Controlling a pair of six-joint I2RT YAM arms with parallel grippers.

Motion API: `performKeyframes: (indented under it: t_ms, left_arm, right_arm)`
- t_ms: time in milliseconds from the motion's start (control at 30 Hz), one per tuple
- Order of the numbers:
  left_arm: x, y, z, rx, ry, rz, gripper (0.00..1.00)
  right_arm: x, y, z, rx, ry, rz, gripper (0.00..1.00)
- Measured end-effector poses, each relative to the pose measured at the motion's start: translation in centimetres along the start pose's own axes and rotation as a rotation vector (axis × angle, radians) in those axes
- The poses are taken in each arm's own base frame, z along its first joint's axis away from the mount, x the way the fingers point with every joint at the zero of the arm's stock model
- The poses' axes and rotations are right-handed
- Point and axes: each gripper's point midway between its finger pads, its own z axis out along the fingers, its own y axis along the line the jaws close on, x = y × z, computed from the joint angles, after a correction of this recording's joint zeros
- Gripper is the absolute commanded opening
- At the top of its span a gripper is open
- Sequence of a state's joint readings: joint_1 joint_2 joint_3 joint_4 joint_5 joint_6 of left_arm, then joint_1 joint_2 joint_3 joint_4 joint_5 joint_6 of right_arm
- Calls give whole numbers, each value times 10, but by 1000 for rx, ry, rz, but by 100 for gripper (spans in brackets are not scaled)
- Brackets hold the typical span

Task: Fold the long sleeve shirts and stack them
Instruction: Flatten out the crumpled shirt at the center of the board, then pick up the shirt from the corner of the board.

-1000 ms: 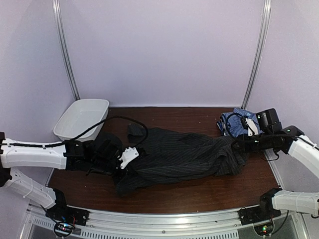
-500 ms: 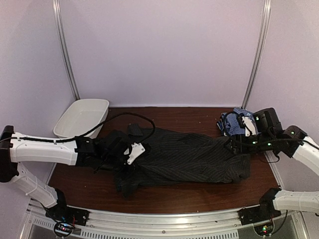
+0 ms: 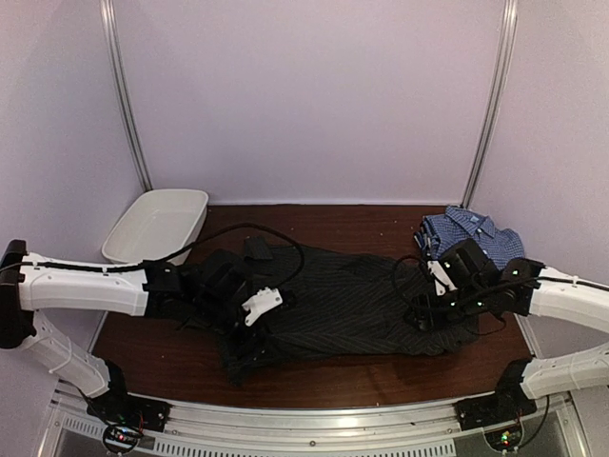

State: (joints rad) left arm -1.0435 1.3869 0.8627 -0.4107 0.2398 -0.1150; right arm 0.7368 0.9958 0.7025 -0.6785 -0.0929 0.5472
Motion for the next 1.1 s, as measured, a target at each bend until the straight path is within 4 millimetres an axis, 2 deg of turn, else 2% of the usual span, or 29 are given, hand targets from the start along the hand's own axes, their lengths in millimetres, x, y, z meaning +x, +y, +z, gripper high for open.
performKeyframes:
  t_ms: [67,133,300,367,467,533,633,767,933,1000,1100]
  left_arm:
    - [-4,-10,-1,58,-15,3,71]
    - [-6,-17,-1,99,-23,7,69]
    - [1,-40,5,251,5,-1,44]
    - [9,-46,10,289,35,-14,38]
    - [27,-56,16,333,98,-34,40]
    - [35,-68,17,363,128,-24,47]
    - [35,-79,13,380,127,-5,59]
    - [22,-68,8,312,75,-12,65]
    - [20,-32,19,188,79,-108,66]
    - [24,-16,23,138,93,-161,65]
    - [29,3,29,81,110,-223,58]
  right_arm:
    - [0,1,7,3,8,0,73]
    - [-2,3,12,-2,6,-2,73]
    - [-6,7,20,-8,-2,-4,73]
    - [-6,7,22,-9,-4,-5,73]
    - [-6,7,25,-10,-5,-6,73]
    - [-6,7,27,-10,-5,-6,73]
    - [-6,8,30,-13,-7,-6,73]
    - [-5,7,32,-15,-9,-6,73]
    - [-4,7,32,-16,-12,-6,73]
    - [-5,7,31,-19,-16,-6,73]
    - [-6,8,30,-21,-20,-6,73]
